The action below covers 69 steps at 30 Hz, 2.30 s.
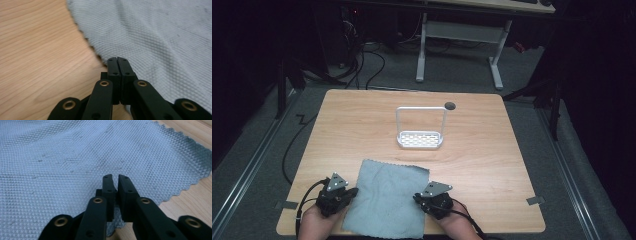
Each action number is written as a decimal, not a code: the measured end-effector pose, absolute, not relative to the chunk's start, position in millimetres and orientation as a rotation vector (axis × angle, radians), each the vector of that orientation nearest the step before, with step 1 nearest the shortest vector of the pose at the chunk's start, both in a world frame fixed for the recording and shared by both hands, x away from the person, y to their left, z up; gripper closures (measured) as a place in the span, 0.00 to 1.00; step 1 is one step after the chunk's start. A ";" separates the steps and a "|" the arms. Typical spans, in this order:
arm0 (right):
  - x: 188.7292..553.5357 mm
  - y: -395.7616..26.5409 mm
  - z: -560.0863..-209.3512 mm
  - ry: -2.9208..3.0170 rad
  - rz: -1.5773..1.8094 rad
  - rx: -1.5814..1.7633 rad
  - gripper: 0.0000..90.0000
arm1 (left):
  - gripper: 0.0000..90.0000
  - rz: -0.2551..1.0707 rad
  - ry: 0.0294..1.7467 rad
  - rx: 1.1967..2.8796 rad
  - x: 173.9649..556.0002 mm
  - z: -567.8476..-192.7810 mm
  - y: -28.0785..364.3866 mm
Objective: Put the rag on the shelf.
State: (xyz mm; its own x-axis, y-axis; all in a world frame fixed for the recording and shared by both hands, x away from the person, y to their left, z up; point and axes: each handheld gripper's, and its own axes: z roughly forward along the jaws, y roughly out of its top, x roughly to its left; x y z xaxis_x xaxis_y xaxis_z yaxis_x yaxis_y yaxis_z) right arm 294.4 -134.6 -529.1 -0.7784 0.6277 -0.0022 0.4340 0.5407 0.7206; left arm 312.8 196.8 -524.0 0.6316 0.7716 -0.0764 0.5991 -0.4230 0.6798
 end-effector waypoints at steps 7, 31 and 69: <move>293.6 -151.6 -528.6 2.508 1.065 0.931 0.96 | 1.00 0.284 0.959 2.220 305.2 -522.8 175.6; 267.2 -230.8 -515.9 2.334 1.145 1.131 0.77 | 0.70 0.218 0.938 2.092 327.4 -519.6 140.9; 335.8 -218.4 -529.4 2.156 0.963 1.275 0.99 | 1.00 0.296 1.050 2.014 361.8 -534.3 106.5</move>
